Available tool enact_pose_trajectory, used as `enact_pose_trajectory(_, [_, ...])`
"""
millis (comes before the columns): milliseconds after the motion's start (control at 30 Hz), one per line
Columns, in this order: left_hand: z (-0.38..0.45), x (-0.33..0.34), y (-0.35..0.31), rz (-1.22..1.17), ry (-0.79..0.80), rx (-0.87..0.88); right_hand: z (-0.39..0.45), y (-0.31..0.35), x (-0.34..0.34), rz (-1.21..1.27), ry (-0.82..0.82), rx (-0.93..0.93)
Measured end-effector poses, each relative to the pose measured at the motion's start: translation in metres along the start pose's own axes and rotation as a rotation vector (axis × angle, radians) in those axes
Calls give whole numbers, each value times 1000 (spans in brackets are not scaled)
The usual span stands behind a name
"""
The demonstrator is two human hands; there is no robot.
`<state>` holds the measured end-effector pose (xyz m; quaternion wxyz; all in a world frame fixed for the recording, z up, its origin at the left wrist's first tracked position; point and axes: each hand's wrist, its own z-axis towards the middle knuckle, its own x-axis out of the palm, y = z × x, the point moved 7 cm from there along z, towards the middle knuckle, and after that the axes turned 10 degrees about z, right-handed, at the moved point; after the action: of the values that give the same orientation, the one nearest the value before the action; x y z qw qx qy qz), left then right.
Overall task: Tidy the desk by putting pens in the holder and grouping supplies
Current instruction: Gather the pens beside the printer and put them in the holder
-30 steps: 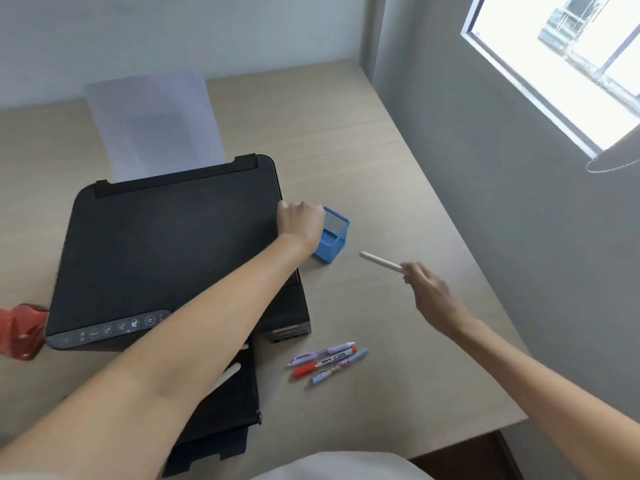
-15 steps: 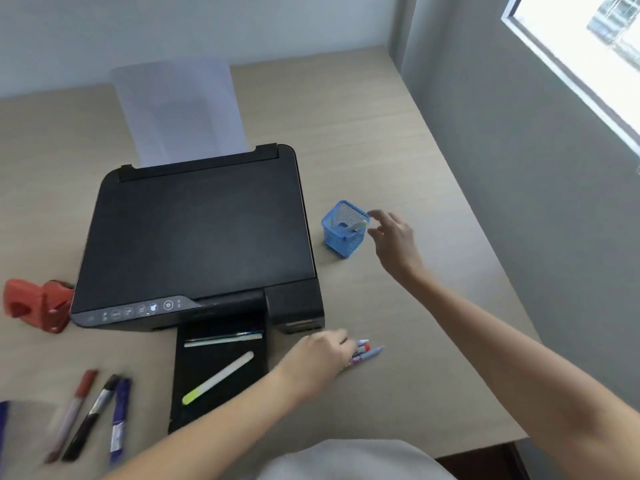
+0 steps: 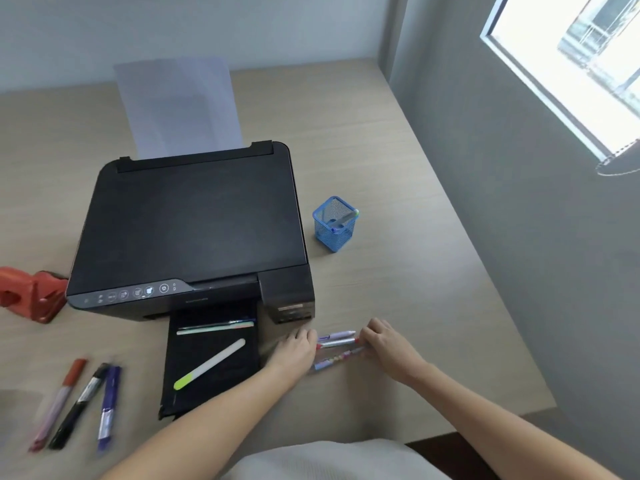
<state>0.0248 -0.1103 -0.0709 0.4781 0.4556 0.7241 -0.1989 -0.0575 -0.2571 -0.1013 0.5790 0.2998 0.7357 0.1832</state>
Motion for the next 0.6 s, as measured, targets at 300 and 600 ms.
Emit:
enact_pose_trajectory(300, [-26, -135, 21, -277, -80, 101, -3, -27, -126, 177, -448, 95])
enact_pose_trajectory(600, [91, -221, 88, -142, -67, -188, 105, 30, -213, 218, -659, 74])
